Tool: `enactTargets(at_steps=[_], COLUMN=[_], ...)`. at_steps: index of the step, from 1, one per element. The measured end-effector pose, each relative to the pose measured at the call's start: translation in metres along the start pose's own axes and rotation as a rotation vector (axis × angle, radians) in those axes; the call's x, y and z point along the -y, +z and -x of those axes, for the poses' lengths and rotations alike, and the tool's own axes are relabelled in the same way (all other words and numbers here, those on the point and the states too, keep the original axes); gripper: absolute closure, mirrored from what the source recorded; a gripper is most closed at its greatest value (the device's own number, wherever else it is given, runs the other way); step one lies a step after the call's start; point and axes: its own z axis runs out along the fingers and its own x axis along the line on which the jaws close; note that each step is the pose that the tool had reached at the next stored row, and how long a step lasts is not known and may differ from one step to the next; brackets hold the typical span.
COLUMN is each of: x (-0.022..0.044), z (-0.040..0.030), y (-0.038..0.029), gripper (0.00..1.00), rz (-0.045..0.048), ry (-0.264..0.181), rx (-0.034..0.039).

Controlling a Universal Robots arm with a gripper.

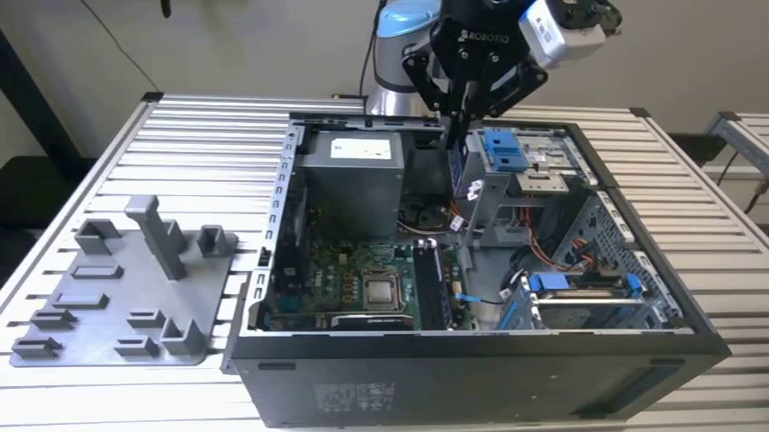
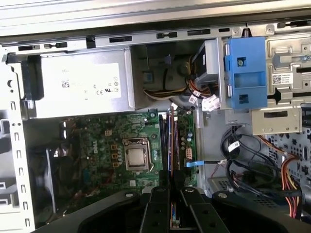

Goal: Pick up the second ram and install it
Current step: 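Insert the second ram into the second slot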

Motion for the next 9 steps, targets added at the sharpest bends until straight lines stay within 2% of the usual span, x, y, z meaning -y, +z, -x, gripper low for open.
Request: enactTargets(at_steps=[9], x=[0.0067], z=[0.0009], y=[0.0088], gripper=[0.85], rz=[-0.0008], ry=[-0.031], rx=[0.0002])
